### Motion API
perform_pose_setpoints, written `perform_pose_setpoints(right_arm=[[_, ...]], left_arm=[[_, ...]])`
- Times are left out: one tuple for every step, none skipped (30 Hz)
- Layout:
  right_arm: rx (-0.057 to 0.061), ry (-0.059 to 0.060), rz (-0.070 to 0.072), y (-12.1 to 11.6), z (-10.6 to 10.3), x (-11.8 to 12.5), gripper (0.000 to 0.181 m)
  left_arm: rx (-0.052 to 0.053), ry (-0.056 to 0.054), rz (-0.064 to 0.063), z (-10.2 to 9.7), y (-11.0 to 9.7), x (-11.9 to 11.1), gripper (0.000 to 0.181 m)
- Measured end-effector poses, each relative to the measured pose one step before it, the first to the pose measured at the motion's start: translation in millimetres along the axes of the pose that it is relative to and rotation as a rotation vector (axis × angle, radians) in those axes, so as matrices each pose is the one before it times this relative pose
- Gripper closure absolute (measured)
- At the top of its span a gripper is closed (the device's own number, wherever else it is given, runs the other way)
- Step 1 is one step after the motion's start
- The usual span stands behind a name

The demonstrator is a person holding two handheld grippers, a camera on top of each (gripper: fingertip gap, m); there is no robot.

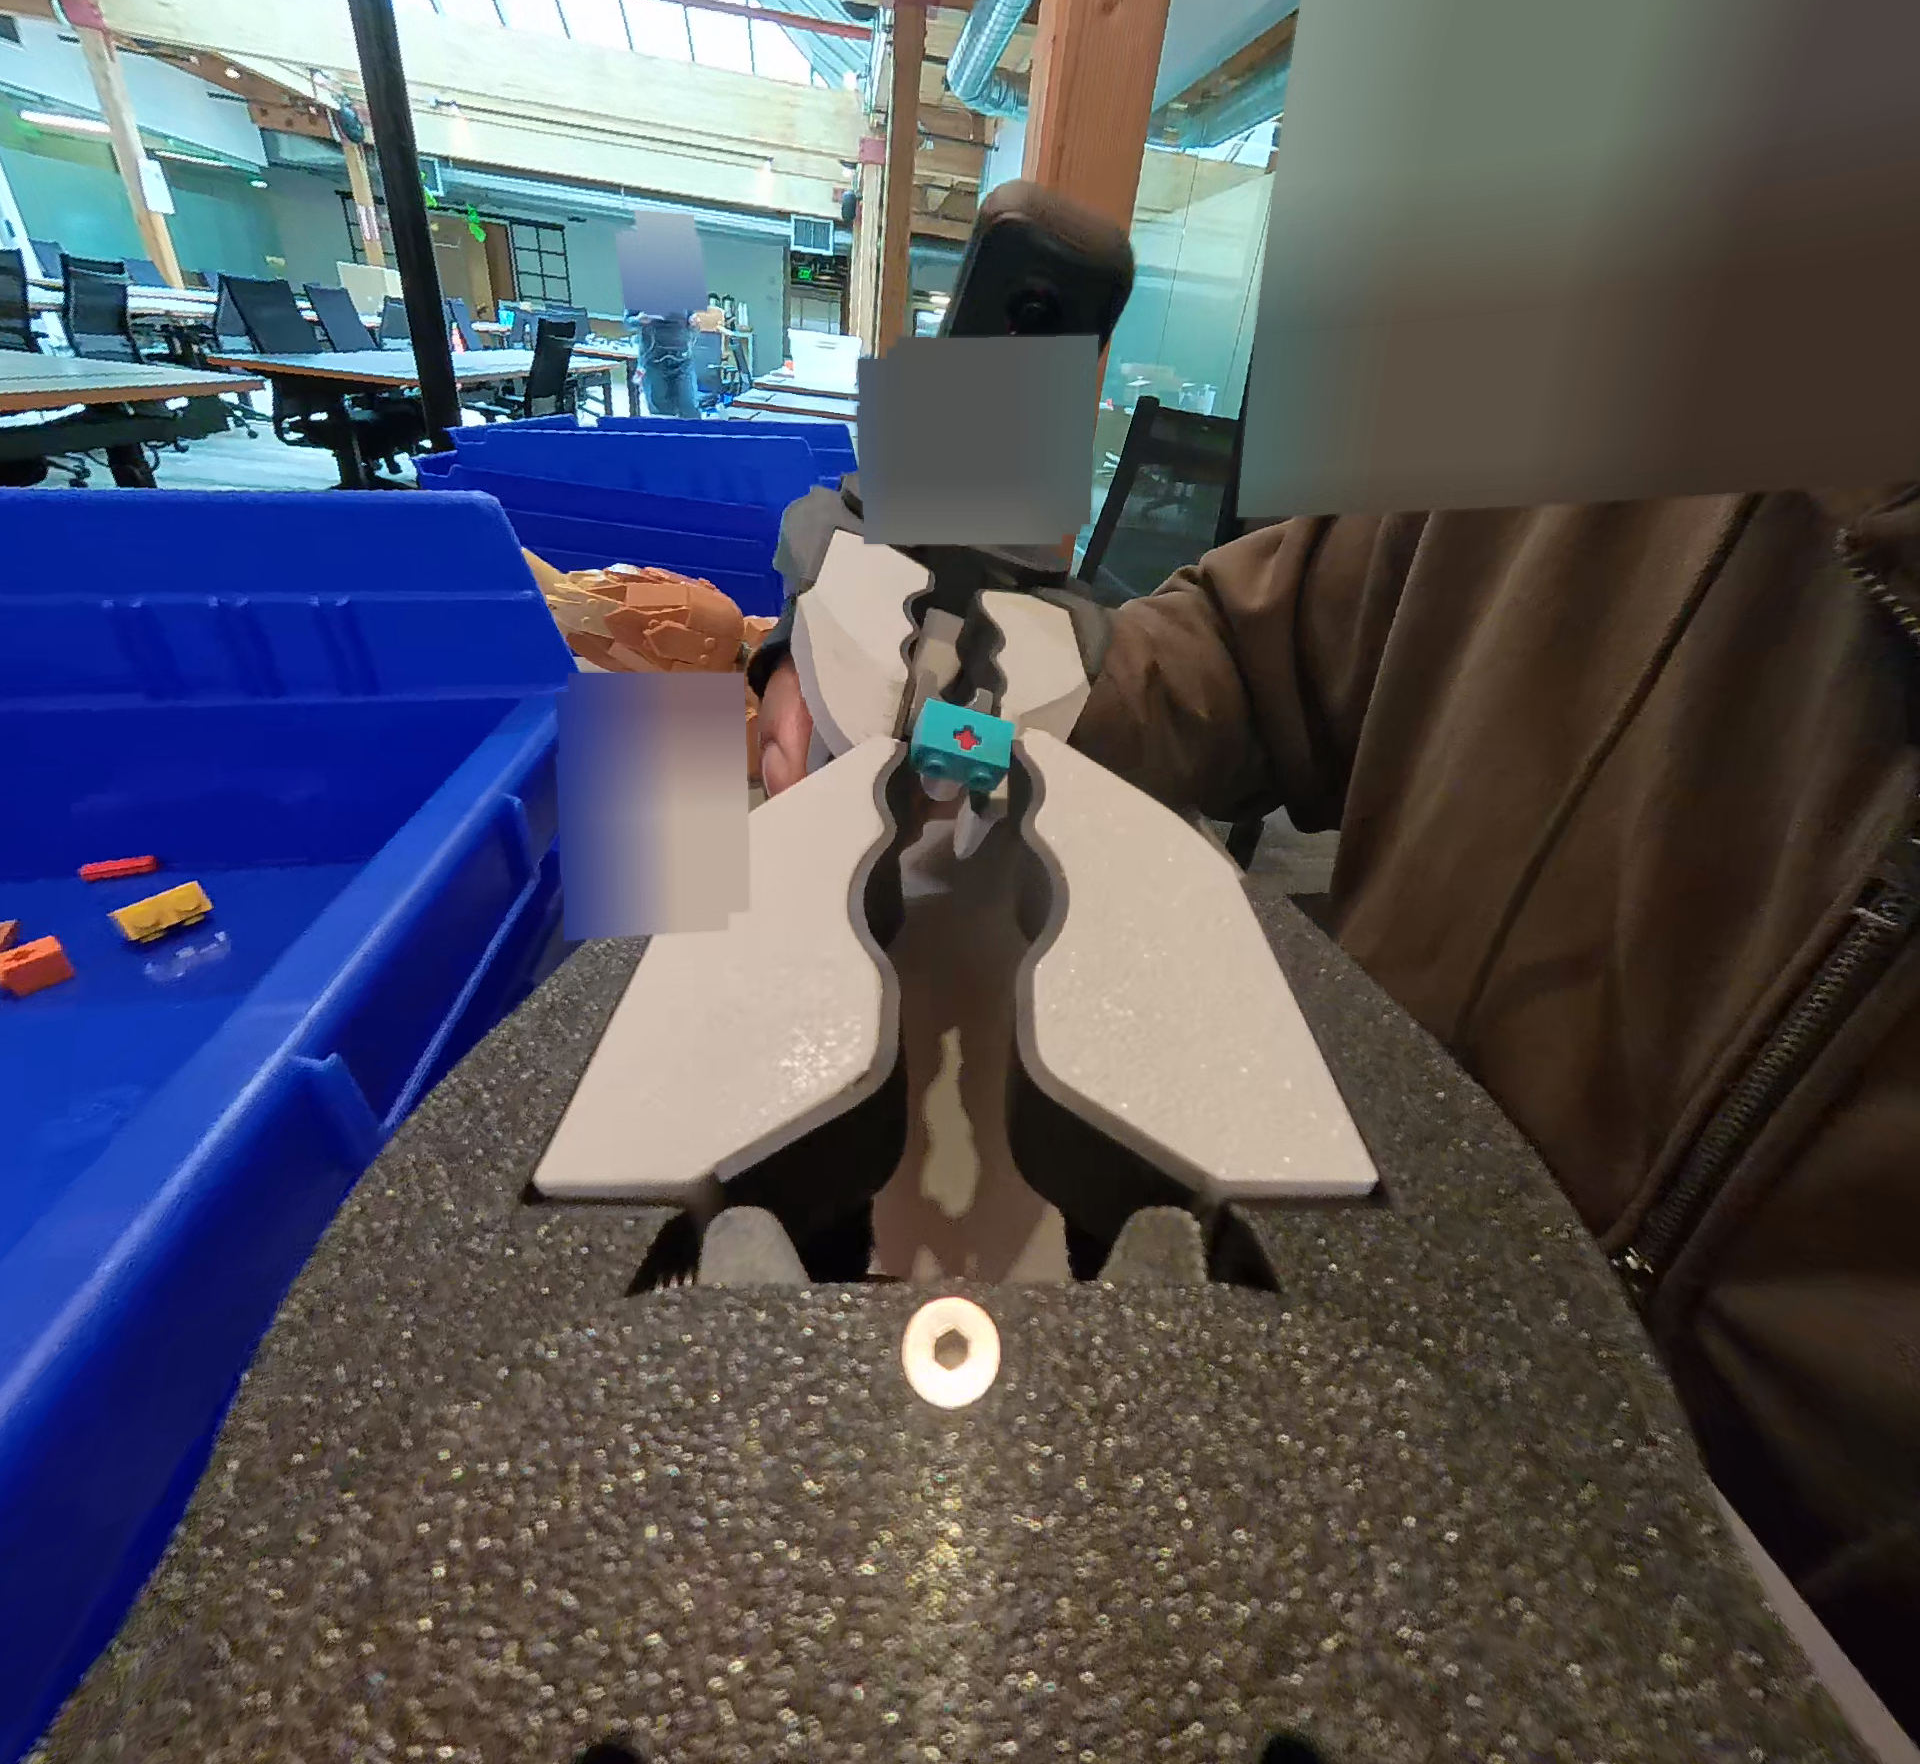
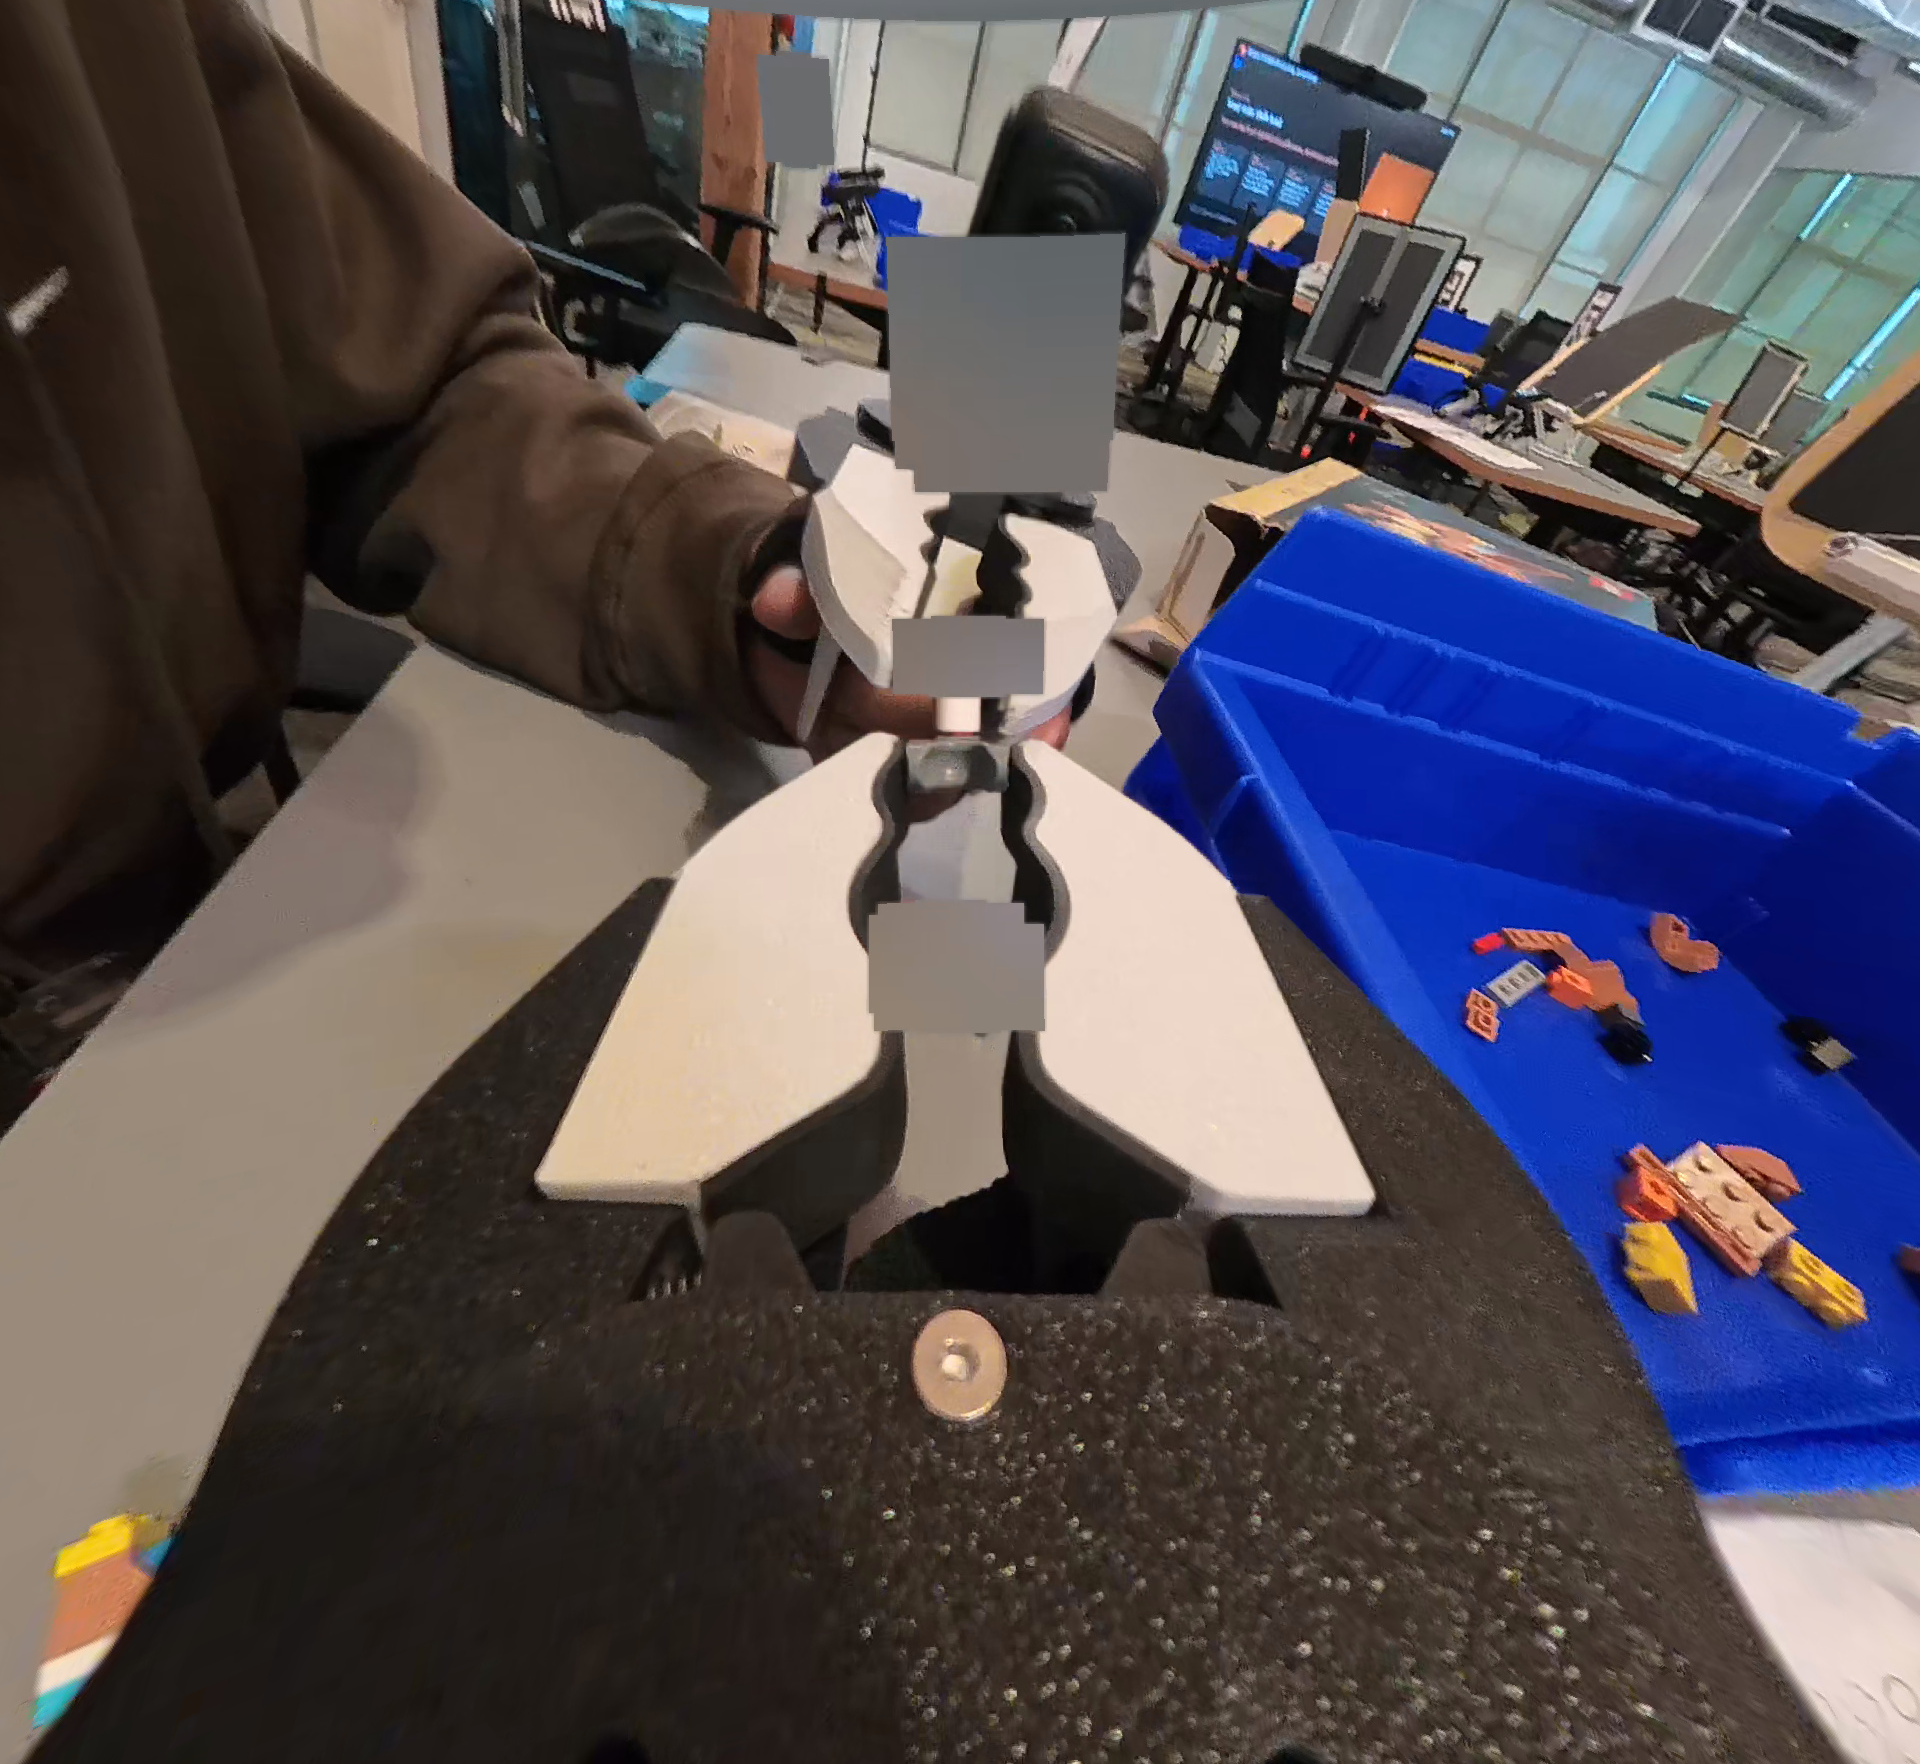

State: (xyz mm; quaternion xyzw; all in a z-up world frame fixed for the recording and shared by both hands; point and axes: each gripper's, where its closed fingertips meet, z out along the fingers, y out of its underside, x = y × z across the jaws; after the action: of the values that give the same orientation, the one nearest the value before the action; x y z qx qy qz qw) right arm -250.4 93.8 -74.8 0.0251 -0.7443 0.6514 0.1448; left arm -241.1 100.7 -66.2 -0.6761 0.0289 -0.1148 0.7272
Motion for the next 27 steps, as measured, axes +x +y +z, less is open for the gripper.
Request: perform_pose_setpoints(right_arm=[[-0.0277, 0.0102, -0.0174, 3.07, 0.31, 1.00, 0.164], [-0.0293, 0.0130, -0.0216, 2.98, 0.32, 1.03, 0.164], [-0.0264, 0.0095, -0.0163, 2.58, 0.39, 0.72, 0.164], [-0.0219, 0.0038, -0.0069, 2.27, 0.36, 0.45, 0.164], [-0.0171, 0.0010, -0.0025, 1.97, 0.09, 0.45, 0.164], [-0.0183, 0.0024, -0.0037, 2.36, 0.16, 0.61, 0.164], [-0.0205, 0.0035, -0.0067, 2.66, 0.15, 0.59, 0.164], [-0.0208, 0.0050, -0.0083, 2.49, 0.33, 0.56, 0.164], [-0.0220, 0.0029, -0.0073, 2.71, 0.40, 0.35, 0.164], [-0.0183, 0.0035, -0.0081, 2.13, 0.16, 0.21, 0.164], [-0.0176, 0.0034, -0.0071, 1.82, 0.27, 0.27, 0.164], [-0.0164, 0.0034, -0.0075, 1.64, 0.23, 0.22, 0.164], [-0.0146, 0.0027, -0.0072, 1.56, 0.20, 0.10, 0.164], [-0.0123, 0.0031, -0.0072, 1.45, 0.34, 0.10, 0.164], [-0.0122, 0.0044, -0.0103, 1.39, 0.25, 0.08, 0.164], [-0.0071, 0.0053, -0.0132, 0.61, -0.06, 0.12, 0.164], [0.0045, 0.0014, -0.0138, -0.98, -0.63, -0.26, 0.164], [0.0173, 0.0059, -0.0172, -2.35, -1.32, 0.38, 0.164], [0.0176, 0.0147, -0.0197, -2.30, -1.08, 1.33, 0.163], [0.0138, 0.0210, -0.0251, -1.58, -0.67, 1.46, 0.162], [0.0135, 0.0377, -0.0323, -1.62, -0.93, 3.01, 0.161], [0.0159, 0.0431, -0.0367, -2.25, -1.53, 3.80, 0.158], [0.0189, 0.0289, -0.0258, -3.24, -1.95, 2.73, 0.154], [0.0135, 0.0204, -0.0079, -3.25, -1.83, 3.03, 0.148], [0.0104, 0.0139, -0.0034, -2.90, -1.63, 2.52, 0.146], [-0.0006, 0.0090, -0.0083, -1.10, -1.05, 1.63, 0.146], [-0.0151, 0.0047, -0.0127, 1.73, 0.10, 0.56, 0.147]], left_arm=[[-0.0101, -0.0079, 0.0029, -0.26, 1.53, -1.36, 0.164], [-0.0088, -0.0077, 0.0024, -0.27, 1.25, -1.36, 0.164], [-0.0074, -0.0056, 0.0019, -0.14, 0.97, -0.94, 0.164], [-0.0072, -0.0065, 0.0026, 0.00, 0.86, -1.01, 0.164], [-0.0079, -0.0075, 0.0023, 0.26, 0.97, -1.07, 0.164], [-0.0079, -0.0081, 0.0007, 0.30, 1.25, -1.27, 0.164], [-0.0087, -0.0066, -0.0004, 0.21, 1.52, -1.21, 0.164], [-0.0080, -0.0068, 0.0004, 0.19, 1.43, -1.18, 0.164], [-0.0083, -0.0056, 0.0018, 0.30, 1.38, -0.92, 0.164], [-0.0055, -0.0041, 0.0006, 0.20, 0.90, -0.68, 0.164], [-0.0044, -0.0032, -0.0010, 0.27, 0.84, -0.56, 0.164], [-0.0028, -0.0020, -0.0006, 0.17, 0.73, -0.51, 0.164], [-0.0030, -0.0015, -0.0014, 0.16, 0.86, -0.40, 0.164], [-0.0015, -0.0019, 0.0003, 0.30, 0.58, -0.37, 0.164], [-0.0026, -0.0018, 0.0013, 0.24, 0.64, -0.22, 0.164], [0.0003, 0.0012, 0.0011, 0.25, 0.07, 0.23, 0.164], [0.0045, 0.0053, 0.0031, 0.21, -0.81, 1.22, 0.164], [0.0059, -0.0017, 0.0099, 0.32, -1.72, 0.70, 0.164], [0.0012, -0.0085, 0.0161, 0.25, -1.78, -0.01, 0.164], [-0.0023, -0.0053, 0.0107, -0.21, -1.21, -0.03, 0.164], [-0.0020, -0.0116, 0.0078, -0.78, -0.61, -1.33, 0.164], [-0.0048, -0.0241, 0.0058, -1.38, 0.53, -3.42, 0.164], [-0.0083, -0.0160, 0.0018, -1.51, 1.14, -3.24, 0.164], [-0.0071, -0.0094, -0.0004, -1.30, 0.79, -2.33, 0.164], [-0.0047, -0.0057, 0.0025, -0.88, 0.21, -1.27, 0.164], [-0.0089, -0.0044, 0.0072, -0.13, 0.56, -0.49, 0.164], [-0.0123, -0.0033, 0.0128, 0.48, 0.97, 0.40, 0.164]])
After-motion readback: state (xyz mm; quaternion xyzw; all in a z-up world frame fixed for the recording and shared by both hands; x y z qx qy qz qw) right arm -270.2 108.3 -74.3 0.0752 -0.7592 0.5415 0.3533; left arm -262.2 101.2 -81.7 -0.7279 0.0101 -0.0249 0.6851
